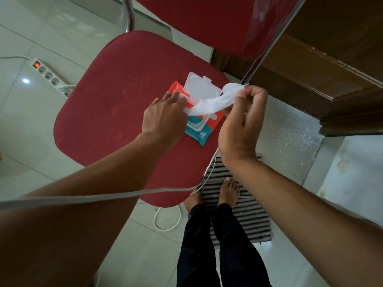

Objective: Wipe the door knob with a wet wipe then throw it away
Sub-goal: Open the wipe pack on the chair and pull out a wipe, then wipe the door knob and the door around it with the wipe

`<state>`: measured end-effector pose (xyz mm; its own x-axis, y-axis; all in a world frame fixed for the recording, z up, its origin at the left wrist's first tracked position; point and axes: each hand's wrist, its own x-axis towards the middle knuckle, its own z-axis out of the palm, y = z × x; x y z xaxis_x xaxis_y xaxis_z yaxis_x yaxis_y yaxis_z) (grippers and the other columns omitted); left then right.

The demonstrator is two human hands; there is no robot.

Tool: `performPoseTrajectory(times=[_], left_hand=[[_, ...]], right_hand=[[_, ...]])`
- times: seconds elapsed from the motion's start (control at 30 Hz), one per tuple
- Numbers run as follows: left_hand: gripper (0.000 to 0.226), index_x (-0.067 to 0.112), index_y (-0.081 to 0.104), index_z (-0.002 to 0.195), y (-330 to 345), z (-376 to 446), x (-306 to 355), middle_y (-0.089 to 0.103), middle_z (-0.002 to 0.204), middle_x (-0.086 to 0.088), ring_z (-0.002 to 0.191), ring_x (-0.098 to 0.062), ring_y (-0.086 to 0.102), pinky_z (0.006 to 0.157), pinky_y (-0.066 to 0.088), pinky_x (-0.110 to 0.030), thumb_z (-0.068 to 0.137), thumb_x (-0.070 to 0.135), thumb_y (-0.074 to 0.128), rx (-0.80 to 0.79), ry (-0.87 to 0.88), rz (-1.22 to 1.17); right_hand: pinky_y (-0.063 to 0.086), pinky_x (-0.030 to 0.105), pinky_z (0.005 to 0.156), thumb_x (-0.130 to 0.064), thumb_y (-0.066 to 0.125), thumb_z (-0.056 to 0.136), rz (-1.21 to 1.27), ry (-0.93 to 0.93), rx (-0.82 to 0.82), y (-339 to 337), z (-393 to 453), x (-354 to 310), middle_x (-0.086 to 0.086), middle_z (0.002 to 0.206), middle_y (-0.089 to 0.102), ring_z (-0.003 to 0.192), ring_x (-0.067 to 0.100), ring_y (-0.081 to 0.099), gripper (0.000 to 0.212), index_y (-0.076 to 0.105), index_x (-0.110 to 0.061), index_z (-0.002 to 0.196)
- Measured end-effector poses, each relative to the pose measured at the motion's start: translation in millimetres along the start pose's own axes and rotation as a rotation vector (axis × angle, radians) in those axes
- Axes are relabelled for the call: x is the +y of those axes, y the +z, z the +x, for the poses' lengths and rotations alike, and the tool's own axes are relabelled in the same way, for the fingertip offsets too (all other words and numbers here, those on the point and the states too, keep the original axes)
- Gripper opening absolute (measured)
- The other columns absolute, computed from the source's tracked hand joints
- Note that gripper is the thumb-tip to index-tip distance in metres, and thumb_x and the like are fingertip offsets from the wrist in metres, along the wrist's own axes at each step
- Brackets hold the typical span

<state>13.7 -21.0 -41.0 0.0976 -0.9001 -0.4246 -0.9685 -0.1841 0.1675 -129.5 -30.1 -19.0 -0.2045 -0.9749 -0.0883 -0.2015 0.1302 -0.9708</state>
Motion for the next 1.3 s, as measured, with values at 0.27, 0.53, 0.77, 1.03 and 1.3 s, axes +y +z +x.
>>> performPoseTrajectory(times=[0.27,0.53,0.77,1.03,1.3], left_hand=[[0.035,0.022,0.069,0.132,-52,9,46,0.069,0.132,0.001,0.116,-0.015,0.066,0.093,0.052,-0.027,0.101,0.020,0.051,0.238,0.033,-0.551],[0.013,0.011,0.080,0.099,-159,-4,125,0.078,0.097,-0.010,0.085,-0.014,0.070,0.088,0.059,-0.035,0.094,0.013,0.068,-0.175,0.168,-1.138],[0.009,0.013,0.079,0.092,-278,-38,196,0.077,0.085,0.000,0.078,-0.011,0.073,0.072,0.058,-0.022,0.089,0.022,0.079,-0.130,0.356,-0.954],[0.018,0.011,0.071,0.114,-408,-88,293,0.073,0.115,-0.007,0.109,-0.021,0.071,0.095,0.060,-0.036,0.102,0.022,0.063,-0.226,0.492,-1.118],[0.025,0.014,0.060,0.128,-487,-154,388,0.068,0.127,-0.011,0.115,-0.022,0.070,0.099,0.058,-0.039,0.103,0.015,0.059,-0.483,0.524,-1.436]], right_hand=[[0.051,0.026,0.072,-0.019,0.039,0.098,0.057,0.098,-0.036,-33,17,-31,-0.005,0.091,0.056,0.083,0.006,0.057,0.011,0.050,-0.019,0.097],[0.040,0.016,0.066,-0.011,0.043,0.103,0.045,0.030,-0.094,-98,53,-114,-0.006,0.085,0.050,0.076,0.002,0.047,0.012,0.052,-0.014,0.095],[0.046,0.019,0.062,-0.015,0.047,0.104,0.099,-0.045,-0.007,-182,67,-229,0.002,0.089,0.056,0.073,0.003,0.053,0.015,0.056,-0.003,0.105],[0.059,0.023,0.068,-0.022,0.077,0.087,0.211,-0.088,0.119,-284,68,-355,-0.008,0.093,0.074,0.088,0.008,0.072,0.042,0.059,-0.020,0.125],[0.061,0.031,0.084,-0.032,0.078,0.084,0.239,-0.026,0.110,-400,52,-436,-0.007,0.105,0.073,0.100,0.011,0.070,0.028,0.072,-0.022,0.109]])
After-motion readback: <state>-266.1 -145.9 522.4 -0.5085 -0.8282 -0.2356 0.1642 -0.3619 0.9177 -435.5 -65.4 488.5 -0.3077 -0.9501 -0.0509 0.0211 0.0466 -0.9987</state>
